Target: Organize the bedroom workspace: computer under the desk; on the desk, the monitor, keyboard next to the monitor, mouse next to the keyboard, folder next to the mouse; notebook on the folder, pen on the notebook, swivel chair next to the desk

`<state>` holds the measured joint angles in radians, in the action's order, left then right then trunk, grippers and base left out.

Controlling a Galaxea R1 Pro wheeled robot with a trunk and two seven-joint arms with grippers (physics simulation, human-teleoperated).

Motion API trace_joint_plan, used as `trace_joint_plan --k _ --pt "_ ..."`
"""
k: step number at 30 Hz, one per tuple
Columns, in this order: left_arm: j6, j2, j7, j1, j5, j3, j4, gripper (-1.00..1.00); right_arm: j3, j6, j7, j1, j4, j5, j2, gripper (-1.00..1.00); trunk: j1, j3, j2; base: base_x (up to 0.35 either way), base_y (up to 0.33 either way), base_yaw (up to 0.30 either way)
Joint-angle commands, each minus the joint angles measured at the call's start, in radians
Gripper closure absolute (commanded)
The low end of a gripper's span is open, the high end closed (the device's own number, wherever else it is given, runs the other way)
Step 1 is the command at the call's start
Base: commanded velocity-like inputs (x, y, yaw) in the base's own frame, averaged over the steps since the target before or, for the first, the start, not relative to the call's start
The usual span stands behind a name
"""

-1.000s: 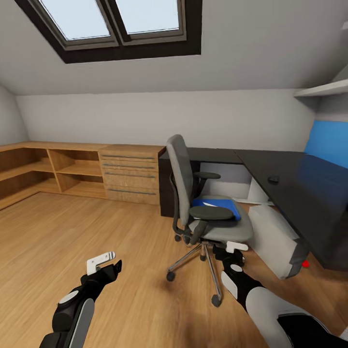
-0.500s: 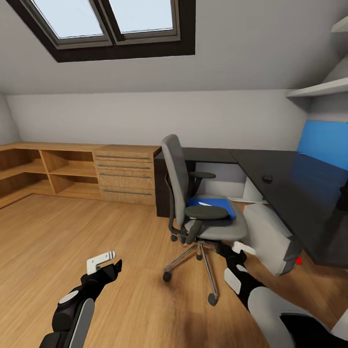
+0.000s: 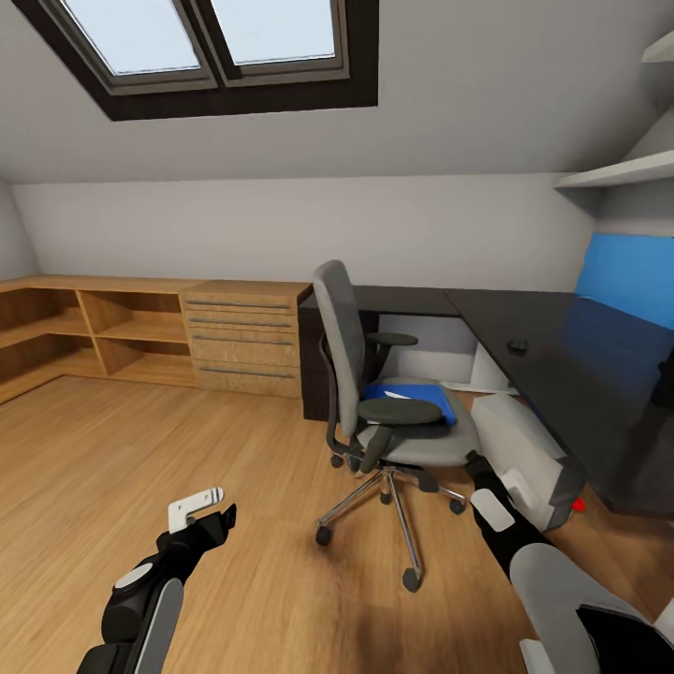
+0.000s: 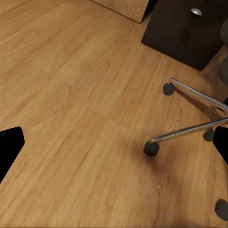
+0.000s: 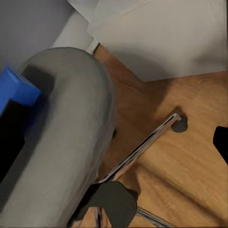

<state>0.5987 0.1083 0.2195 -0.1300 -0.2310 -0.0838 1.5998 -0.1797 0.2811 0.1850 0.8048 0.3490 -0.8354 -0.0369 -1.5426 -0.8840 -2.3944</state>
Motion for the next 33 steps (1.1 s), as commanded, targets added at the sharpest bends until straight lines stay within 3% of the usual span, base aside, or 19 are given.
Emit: trace_joint_plan --k 1,19,20,21,33 --pt "0.004 0.001 0.007 -0.001 -0.010 -0.001 0.001 -1.00 0.002 0.005 0.000 0.000 0.001 -0.015 0.000 -1.00 0.000 -0.001 0.000 0.000 0.000 0.000" --pt "0.003 0.001 0.005 0.000 -0.010 0.004 0.000 -1.00 0.002 0.007 -0.049 -0.001 0.002 -0.030 0.002 -1.00 0.000 -0.001 0.000 0.000 0.000 0.000" --pt "0.003 0.001 0.005 0.000 -0.010 0.007 0.001 -1.00 0.002 0.007 -0.050 -0.001 0.002 -0.030 0.002 -1.00 0.000 -0.001 0.000 0.000 0.000 0.000" --pt "0.006 0.001 0.006 0.000 -0.010 0.060 0.013 -1.00 0.002 0.006 -0.051 -0.001 -0.002 -0.031 0.003 -1.00 -0.004 -0.004 -0.007 0.000 0.000 0.000" --pt "0.005 -0.002 0.009 0.000 -0.008 0.057 0.014 -1.00 -0.001 0.006 -0.051 -0.001 -0.003 -0.032 -0.003 -1.00 -0.011 -0.010 -0.021 0.042 0.000 0.000"
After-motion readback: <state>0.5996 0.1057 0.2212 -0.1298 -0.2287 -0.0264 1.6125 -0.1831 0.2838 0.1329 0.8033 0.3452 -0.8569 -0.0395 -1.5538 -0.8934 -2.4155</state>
